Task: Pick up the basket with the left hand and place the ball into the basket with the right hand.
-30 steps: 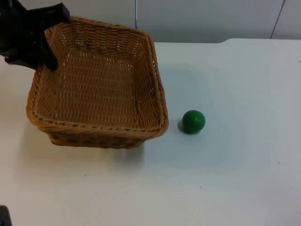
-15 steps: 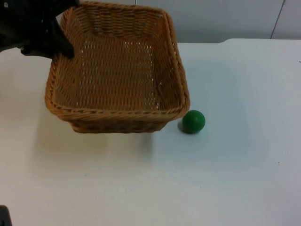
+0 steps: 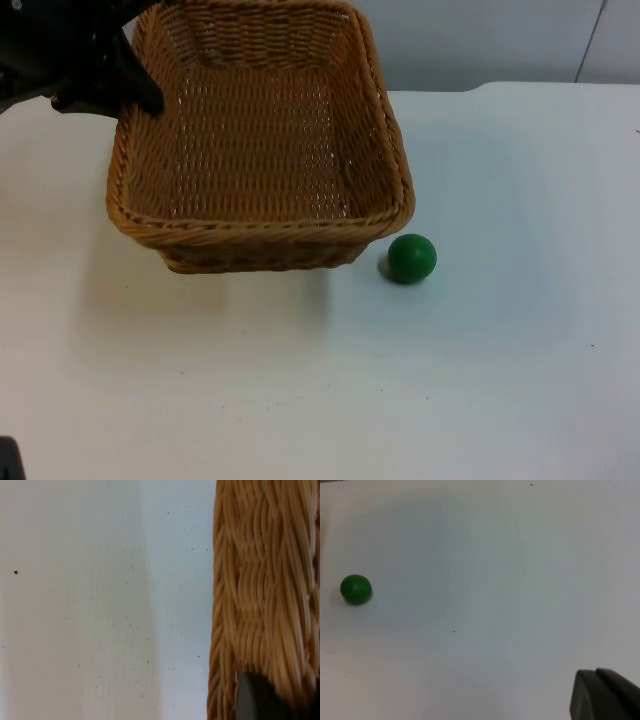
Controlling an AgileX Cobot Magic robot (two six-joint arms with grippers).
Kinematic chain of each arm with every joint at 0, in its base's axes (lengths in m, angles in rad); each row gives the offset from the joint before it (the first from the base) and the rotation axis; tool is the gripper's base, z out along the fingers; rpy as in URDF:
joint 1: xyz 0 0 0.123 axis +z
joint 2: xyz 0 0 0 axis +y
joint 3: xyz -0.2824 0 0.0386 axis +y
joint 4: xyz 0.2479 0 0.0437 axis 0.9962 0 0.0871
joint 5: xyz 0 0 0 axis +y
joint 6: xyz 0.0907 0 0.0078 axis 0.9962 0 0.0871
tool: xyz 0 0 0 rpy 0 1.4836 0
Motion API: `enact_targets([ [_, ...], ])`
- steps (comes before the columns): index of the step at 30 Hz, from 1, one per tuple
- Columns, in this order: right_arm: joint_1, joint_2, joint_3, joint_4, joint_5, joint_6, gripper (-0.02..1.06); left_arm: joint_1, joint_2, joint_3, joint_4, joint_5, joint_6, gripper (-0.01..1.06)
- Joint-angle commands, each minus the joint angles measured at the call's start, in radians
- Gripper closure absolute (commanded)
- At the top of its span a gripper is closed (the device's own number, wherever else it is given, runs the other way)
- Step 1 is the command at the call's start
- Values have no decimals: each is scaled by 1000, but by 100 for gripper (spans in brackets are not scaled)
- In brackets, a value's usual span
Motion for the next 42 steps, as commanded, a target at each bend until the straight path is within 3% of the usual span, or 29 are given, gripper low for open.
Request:
enact_targets([
  [1,-9,-3,7,1,-3,-2,105,3,-14,-8,-33,-11,-3,105],
  [37,-9,11,7,17,-5,-4,105,3,-14,-8,-33,-11,3,105],
  [42,-9,109,-27,-34,-58,-6,105,3,-14,-8,-31,-11,3,105],
])
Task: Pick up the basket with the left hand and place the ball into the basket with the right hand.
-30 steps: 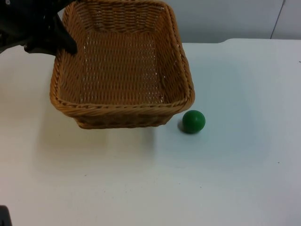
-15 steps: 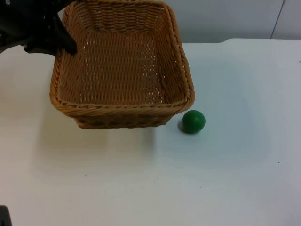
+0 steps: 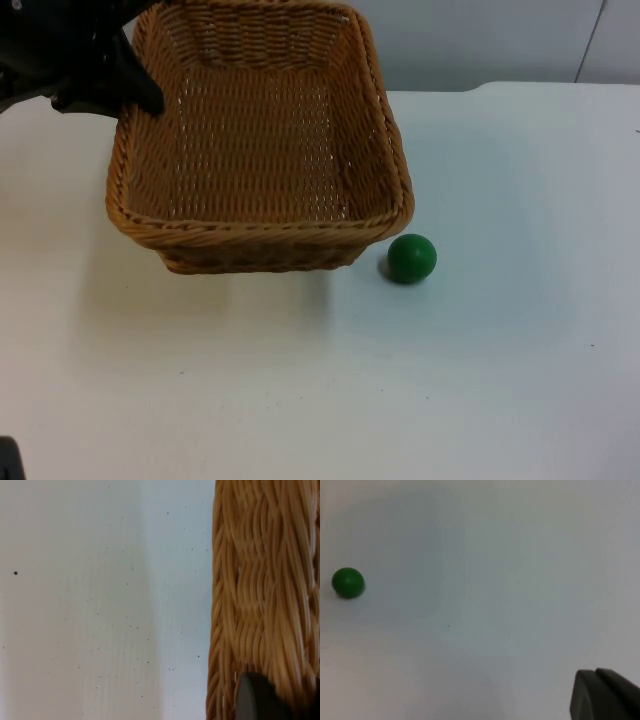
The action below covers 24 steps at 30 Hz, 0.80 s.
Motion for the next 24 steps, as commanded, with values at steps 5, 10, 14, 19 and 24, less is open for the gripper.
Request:
enact_targets([
  [5,-9,175,-73,-30,-108,-4,105,3,-14,-8,-31,-9,0,105],
  [10,-9,408,-143,-113,-114,-4,105,3,-14,-8,-31,-9,0,105],
  [14,-9,613,-202,-119,-170,-8,105,3,-14,-8,-31,-9,0,105],
  [19,-5,846,-254,-138,-219,-8,105,3,-14,-8,-31,-11,0,105],
  [24,43,1030,-264,-152,-343,-20,105,3,-14,-8,-31,-11,0,105],
])
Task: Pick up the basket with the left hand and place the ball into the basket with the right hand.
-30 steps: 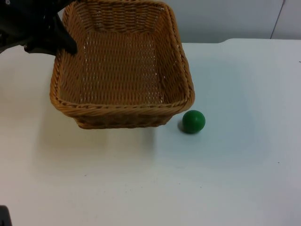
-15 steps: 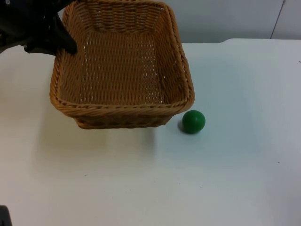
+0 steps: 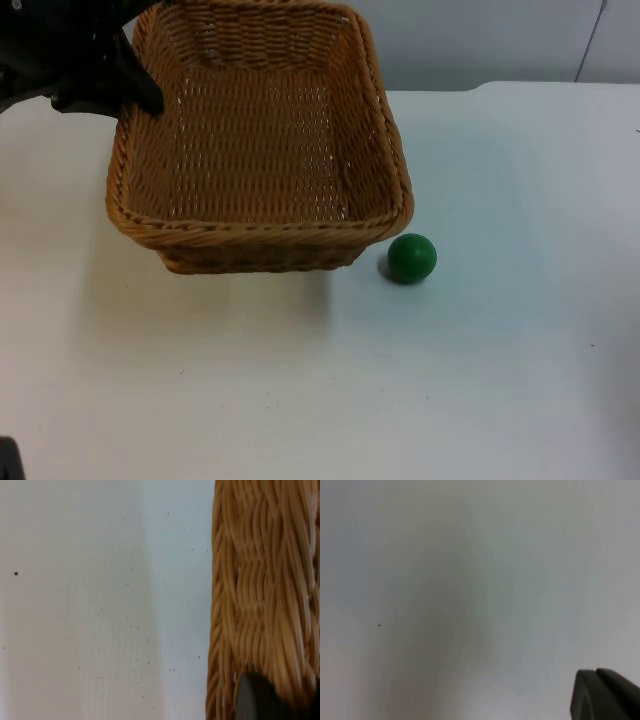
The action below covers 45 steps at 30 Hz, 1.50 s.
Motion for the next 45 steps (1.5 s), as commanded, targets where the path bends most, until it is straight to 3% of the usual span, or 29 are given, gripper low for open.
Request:
enact_targets([
  [1,22,50,-10,-10,-76,-19,105,3,-14,-8,-31,-11,0,105],
  [3,40,88,-10,-13,-125,-23,105,3,-14,-8,-31,-11,0,105],
  [7,153,217,-10,-28,-369,-65,105,3,-14,-8,-31,-11,0,105],
  [8,153,217,-10,-28,-369,-65,105,3,-14,-8,-31,-11,0,105],
  [12,268,318,-10,-13,-587,-65,105,3,-14,-8,-31,-11,0,105],
  [13,268,318,-10,-13,-587,-65,105,3,-14,-8,-31,-11,0,105],
  [17,352,405,-8,24,-741,-76,105,3,-14,-8,-31,-13,0,105],
  [20,378,433,-8,35,-754,-84,105,3,-14,-8,-31,-13,0,105],
  [25,436,463,-8,170,-765,-84,105,3,-14,-8,-31,-13,0,105],
  [28,450,467,-8,171,-778,-84,105,3,-14,-8,-31,-13,0,105],
  [32,458,467,-8,258,-760,-23,105,3,-14,-8,-31,-13,0,105],
  [35,458,467,-8,496,-747,31,105,3,-14,-8,-31,-13,0,105],
  [36,458,467,-8,496,-747,31,105,3,-14,-8,-31,-13,0,105],
  [38,458,467,-8,684,-734,67,105,3,-14,-8,-31,-13,0,105],
  [41,460,467,-8,646,-707,33,105,3,-14,-8,-31,-15,0,105],
  [43,460,467,-8,488,-668,-37,105,3,-14,-8,-31,-15,0,105],
  [45,460,467,-8,258,-643,-97,105,3,-14,-8,-31,-15,0,105],
])
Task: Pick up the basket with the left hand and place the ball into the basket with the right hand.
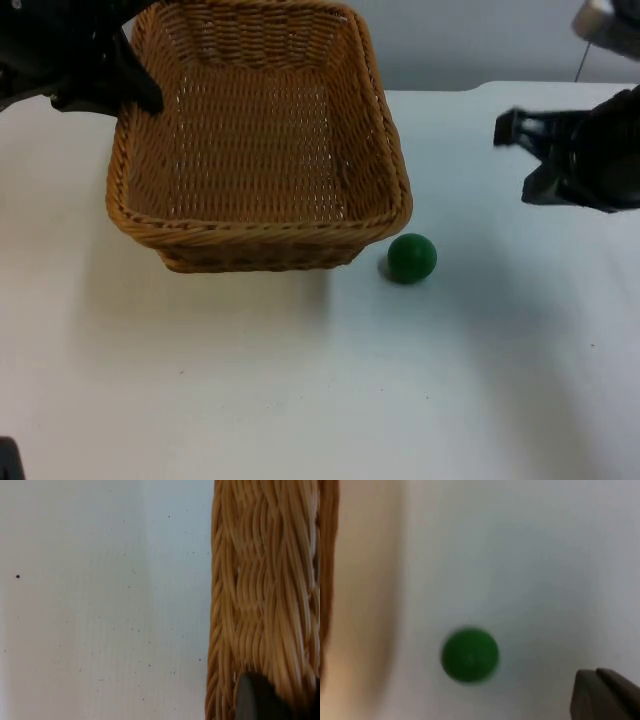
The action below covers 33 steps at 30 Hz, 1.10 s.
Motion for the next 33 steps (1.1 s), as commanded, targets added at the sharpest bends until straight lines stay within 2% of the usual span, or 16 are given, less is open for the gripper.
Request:
enact_targets([
  [1,5,1,-8,-210,31,-71,105,3,-14,-8,-29,-8,0,105],
  [2,5,1,-8,-332,44,-87,105,3,-14,-8,-29,-8,0,105],
  [5,5,1,-8,-599,59,-101,105,3,-14,-8,-29,-8,0,105],
  [6,5,1,-8,-648,48,-101,105,3,-14,-8,-29,-8,0,105],
  [7,5,1,-8,-648,48,-101,105,3,-14,-8,-29,-8,0,105],
  [11,5,1,-8,-846,-39,-81,105,3,-14,-8,-29,-8,0,105],
  [12,5,1,-8,-846,-39,-81,105,3,-14,-8,-29,-8,0,105],
  [14,5,7,-8,-952,-129,-15,101,3,-14,-8,-29,-8,0,105],
  [16,5,19,-8,-980,-200,42,93,3,-14,-8,-29,-8,0,105],
  [17,5,19,-8,-980,-200,42,93,3,-14,-8,-29,-8,0,105],
  [21,5,89,-8,-990,-244,197,71,3,-14,-8,-29,-12,0,105],
  [22,5,89,-8,-990,-244,197,71,3,-14,-8,-29,-12,0,105],
  [26,5,172,-8,-1068,-261,394,52,3,-14,-8,-29,-12,0,105],
  [27,5,172,-8,-1068,-261,394,52,3,-14,-8,-29,-12,0,105],
  [29,5,202,-8,-1076,-282,437,45,3,-14,-8,-29,-12,0,105],
  [33,5,216,-8,-1072,-284,437,32,3,-14,-8,-29,-12,0,105],
])
